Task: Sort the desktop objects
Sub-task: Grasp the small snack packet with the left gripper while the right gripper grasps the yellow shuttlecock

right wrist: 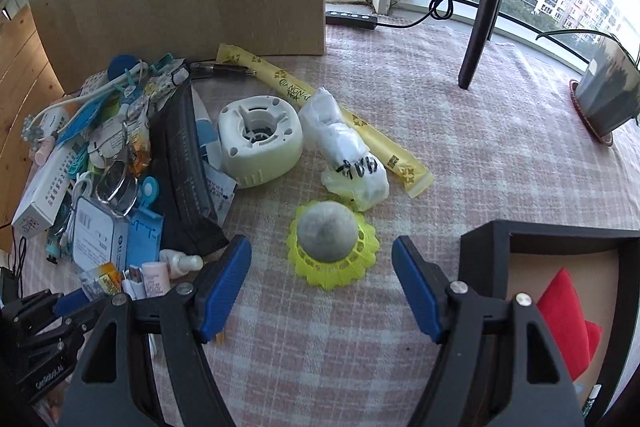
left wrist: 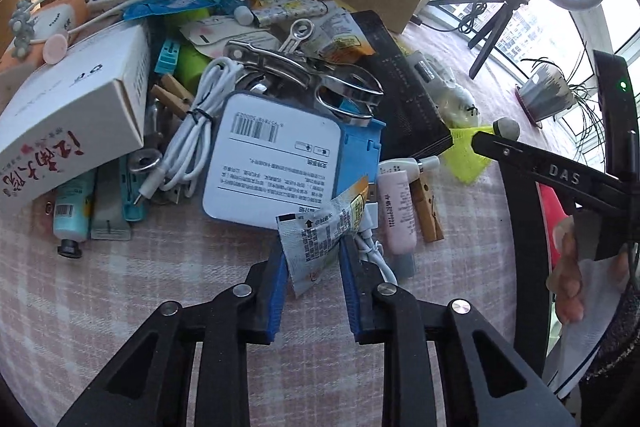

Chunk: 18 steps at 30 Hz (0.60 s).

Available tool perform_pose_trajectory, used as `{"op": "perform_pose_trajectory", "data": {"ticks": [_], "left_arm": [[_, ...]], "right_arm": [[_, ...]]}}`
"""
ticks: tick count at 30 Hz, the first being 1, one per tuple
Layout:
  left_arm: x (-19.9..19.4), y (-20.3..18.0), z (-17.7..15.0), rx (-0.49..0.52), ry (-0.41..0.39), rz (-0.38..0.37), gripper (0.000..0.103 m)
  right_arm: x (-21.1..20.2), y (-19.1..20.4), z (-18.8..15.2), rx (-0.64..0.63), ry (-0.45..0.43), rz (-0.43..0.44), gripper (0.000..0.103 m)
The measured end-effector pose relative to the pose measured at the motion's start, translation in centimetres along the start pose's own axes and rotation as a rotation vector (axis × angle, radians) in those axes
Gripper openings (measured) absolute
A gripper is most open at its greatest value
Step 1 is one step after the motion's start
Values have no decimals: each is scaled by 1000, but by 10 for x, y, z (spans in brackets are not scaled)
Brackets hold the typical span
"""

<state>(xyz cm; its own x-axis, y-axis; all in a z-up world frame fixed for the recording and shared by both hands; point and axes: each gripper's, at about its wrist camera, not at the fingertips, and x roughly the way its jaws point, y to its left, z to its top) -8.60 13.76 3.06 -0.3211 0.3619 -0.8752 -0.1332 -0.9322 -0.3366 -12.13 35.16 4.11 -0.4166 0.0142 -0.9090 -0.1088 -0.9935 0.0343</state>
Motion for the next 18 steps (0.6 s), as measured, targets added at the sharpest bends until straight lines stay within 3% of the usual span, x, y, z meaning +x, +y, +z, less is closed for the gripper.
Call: {"op": "perform_pose_trajectory", "data": {"ticks": [5,9,18], "left_arm": [[-3,-1,0,0,-10,-9,20],[-8,-2,-1,-2,-27,-33,9],[-13,-13,2,28,-39,-51,2]], "right_arm": [[5,-4,3,13,7,16,68],[6,-11,1,33,19,33,37],[-8,-20,-2,54,-11,51,32]]}}
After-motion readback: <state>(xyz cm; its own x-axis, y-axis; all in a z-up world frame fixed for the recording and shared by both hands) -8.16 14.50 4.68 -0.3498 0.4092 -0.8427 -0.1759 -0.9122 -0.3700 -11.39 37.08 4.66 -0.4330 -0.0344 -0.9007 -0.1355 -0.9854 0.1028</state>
